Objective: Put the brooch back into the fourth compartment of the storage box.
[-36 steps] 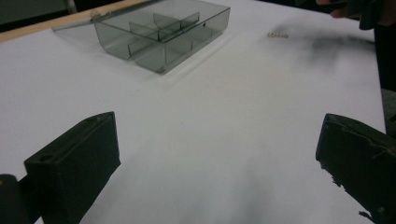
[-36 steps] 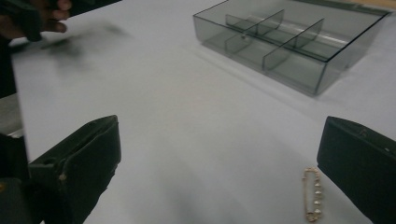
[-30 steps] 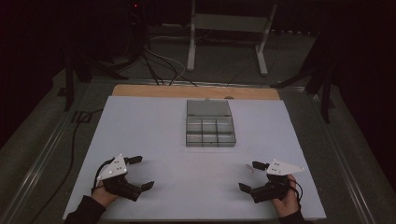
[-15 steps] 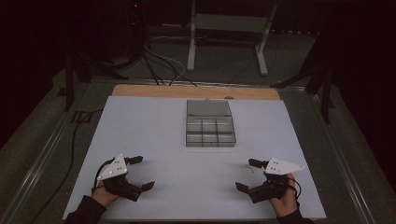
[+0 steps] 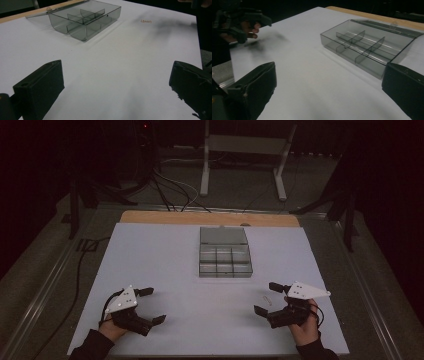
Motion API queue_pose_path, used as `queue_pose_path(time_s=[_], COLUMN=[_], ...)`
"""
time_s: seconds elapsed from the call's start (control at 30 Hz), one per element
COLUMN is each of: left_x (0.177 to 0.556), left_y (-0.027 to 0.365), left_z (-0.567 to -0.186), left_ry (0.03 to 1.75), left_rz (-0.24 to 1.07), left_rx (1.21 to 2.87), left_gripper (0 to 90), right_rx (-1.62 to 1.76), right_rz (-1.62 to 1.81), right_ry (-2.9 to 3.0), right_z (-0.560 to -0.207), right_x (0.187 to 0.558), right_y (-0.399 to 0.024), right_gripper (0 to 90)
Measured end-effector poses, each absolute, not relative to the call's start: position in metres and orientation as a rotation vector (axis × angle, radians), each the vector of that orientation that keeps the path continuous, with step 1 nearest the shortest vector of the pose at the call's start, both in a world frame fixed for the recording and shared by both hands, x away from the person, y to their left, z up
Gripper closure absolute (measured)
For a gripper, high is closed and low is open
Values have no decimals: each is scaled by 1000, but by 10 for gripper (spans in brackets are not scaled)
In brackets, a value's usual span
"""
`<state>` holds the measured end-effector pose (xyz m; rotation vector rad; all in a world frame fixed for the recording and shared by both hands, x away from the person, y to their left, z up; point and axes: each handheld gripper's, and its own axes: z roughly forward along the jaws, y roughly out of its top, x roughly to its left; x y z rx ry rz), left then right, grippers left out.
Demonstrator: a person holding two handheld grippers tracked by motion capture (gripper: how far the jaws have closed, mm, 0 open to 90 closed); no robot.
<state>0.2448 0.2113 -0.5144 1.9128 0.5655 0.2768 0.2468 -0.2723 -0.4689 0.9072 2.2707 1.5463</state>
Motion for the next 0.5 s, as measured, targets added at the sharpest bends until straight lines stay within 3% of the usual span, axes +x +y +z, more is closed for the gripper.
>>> queue_pose_path(time_s=[0.5], left_x=[245], left_y=[212], left_z=[-515], left_ry=[576], left_rz=[278], left_rx=[1907], left_gripper=[12], right_rx=[1005], right_rz=[1502], right_ry=[2209], right_z=[-470], right_x=[263], right_y=[-280], right_gripper=[0])
